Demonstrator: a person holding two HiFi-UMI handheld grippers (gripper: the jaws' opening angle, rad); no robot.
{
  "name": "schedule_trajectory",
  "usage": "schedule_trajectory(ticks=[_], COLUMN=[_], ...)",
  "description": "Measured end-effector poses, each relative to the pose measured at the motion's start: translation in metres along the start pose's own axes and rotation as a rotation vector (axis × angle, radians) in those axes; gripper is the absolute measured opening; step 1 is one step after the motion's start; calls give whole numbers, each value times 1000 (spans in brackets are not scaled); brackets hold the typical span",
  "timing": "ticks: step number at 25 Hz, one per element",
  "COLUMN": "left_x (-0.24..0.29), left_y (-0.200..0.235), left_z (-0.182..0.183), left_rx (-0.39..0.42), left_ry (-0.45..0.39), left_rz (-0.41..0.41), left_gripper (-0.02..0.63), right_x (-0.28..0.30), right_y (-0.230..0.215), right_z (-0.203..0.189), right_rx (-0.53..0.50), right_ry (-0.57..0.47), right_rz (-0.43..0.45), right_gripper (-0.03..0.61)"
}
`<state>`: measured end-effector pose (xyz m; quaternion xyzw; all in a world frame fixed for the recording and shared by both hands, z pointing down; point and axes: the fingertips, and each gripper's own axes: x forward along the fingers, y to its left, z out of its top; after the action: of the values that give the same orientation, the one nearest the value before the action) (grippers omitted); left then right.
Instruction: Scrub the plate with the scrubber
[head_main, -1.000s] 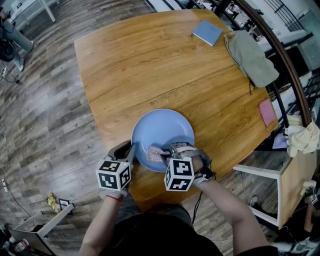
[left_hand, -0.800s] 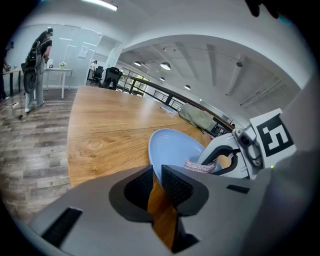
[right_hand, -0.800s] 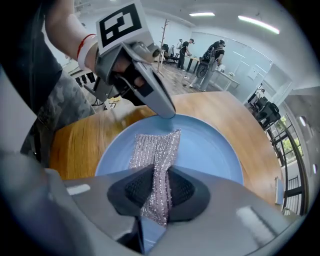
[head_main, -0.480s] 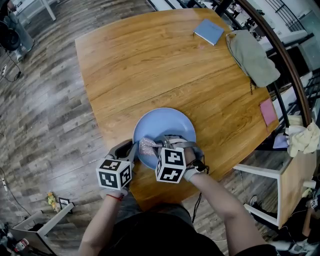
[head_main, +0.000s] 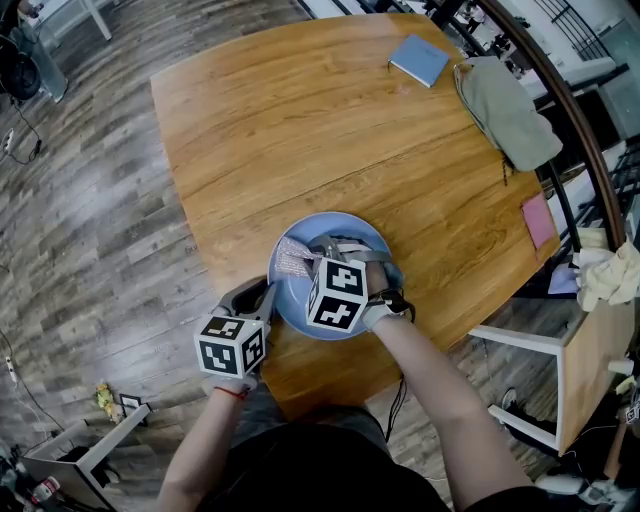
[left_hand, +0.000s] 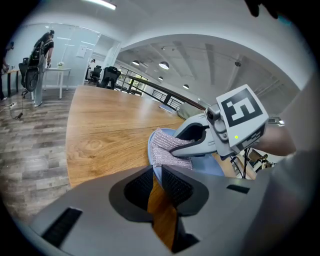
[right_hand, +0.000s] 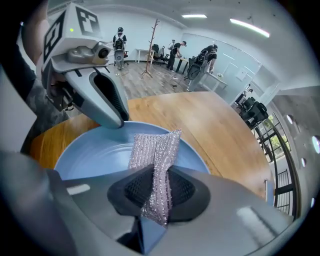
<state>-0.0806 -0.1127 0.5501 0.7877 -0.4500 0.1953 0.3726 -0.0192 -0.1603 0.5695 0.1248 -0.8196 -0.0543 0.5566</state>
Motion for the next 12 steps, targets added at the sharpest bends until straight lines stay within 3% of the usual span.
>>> schedule_trajectory(ticks=[12], left_x=[0], left_y=[-1], left_z=[0], left_rx=[-7], left_ry=[-8], left_rz=[0], left_gripper=[51], right_x=[-8], right_y=[-44], right_z=[-37], right_rx=[129], right_ry=[37], right_rz=[-137], right_gripper=[77])
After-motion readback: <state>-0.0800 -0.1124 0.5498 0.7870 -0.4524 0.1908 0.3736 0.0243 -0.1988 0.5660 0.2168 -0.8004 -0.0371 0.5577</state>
